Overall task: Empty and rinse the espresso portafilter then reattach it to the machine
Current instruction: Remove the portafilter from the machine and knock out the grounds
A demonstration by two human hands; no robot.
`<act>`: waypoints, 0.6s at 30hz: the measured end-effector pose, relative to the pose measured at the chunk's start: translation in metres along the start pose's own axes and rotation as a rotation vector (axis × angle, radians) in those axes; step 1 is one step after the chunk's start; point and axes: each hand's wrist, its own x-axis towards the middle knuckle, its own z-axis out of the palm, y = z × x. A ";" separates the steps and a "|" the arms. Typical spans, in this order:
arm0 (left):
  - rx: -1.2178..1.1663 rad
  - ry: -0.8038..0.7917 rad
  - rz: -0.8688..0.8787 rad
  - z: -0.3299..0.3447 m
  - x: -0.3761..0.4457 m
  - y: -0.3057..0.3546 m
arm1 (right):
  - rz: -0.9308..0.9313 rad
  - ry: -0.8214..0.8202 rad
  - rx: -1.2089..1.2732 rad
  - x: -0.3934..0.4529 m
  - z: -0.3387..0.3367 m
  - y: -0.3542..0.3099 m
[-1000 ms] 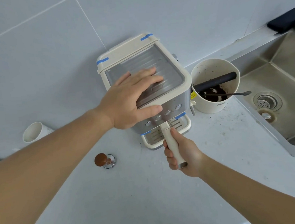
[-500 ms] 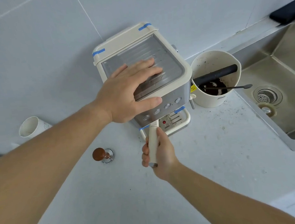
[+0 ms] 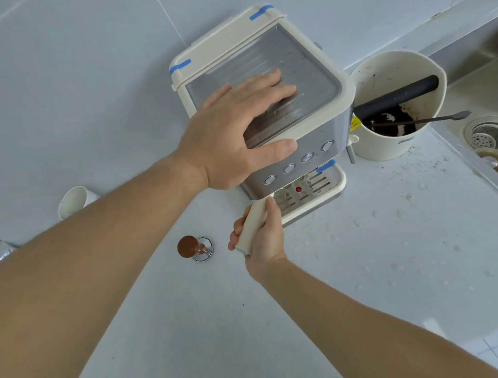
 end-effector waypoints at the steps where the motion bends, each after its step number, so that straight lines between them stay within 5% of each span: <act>1: -0.002 -0.001 -0.001 0.000 0.000 0.000 | 0.004 0.003 0.021 0.000 0.003 0.002; 8: 0.014 0.001 0.006 0.001 0.001 0.001 | 0.032 0.028 0.102 0.004 0.020 0.009; 18: 0.015 0.017 0.004 0.001 0.000 0.000 | 0.050 0.107 -0.094 0.005 -0.032 0.018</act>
